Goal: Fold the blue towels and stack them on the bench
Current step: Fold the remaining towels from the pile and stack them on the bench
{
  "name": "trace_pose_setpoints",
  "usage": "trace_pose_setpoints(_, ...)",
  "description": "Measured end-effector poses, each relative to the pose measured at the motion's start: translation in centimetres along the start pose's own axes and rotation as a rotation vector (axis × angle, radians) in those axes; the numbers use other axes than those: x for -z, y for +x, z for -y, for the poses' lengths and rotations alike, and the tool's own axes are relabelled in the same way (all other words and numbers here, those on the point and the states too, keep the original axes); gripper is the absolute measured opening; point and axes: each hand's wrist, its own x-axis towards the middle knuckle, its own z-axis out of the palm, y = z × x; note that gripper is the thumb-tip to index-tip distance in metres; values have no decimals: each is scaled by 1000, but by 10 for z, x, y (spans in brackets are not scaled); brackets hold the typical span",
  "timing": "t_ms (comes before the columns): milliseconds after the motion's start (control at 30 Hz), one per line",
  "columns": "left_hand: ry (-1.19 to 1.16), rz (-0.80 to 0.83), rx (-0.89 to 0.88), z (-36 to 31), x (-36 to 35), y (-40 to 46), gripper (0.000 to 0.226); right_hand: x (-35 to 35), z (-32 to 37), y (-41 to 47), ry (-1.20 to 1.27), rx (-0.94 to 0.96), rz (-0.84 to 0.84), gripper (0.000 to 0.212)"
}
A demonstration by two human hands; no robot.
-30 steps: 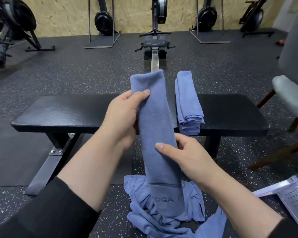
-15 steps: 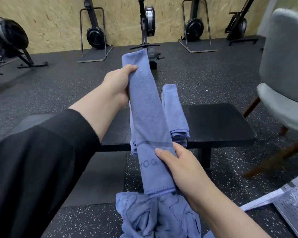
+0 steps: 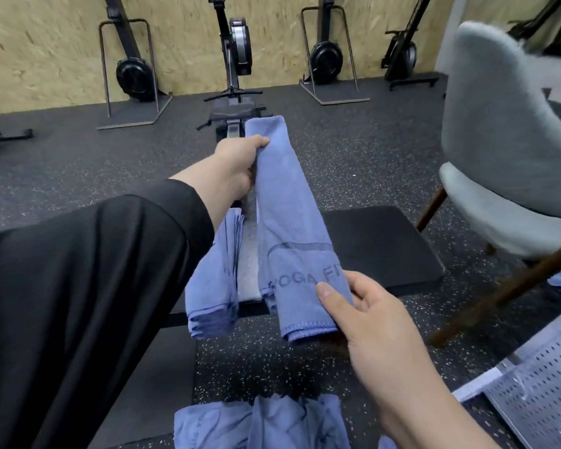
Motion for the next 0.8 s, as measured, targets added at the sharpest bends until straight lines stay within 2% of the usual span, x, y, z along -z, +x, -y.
trace_pose_setpoints(167, 43, -22, -1, 3, 17, 25, 23, 0, -9, 22, -5, 12, -15, 12)
trace_pose_setpoints(267, 123, -63, -14, 5, 62, 42, 28, -29, -20, 27, -77, 2, 66, 14)
trace_pose_setpoints(400, 174, -109, 37, 7, 116, 60, 22, -73, -35, 36, -132, -32, 132, 16)
trace_pose_setpoints(667, 151, -110, 92, 28, 158, 115, 15, -127, -48, 56, -68, -93, 109, 15)
trace_pose_setpoints(767, 188, -56, 109, 37, 160, 131, 30, -134, -60, 71, -309, -37, 47, 12)
trace_pose_setpoints(800, 287, -28, 95, 43, 159, 130, 46, -135, -65, 76, -455, -13, 30, 14)
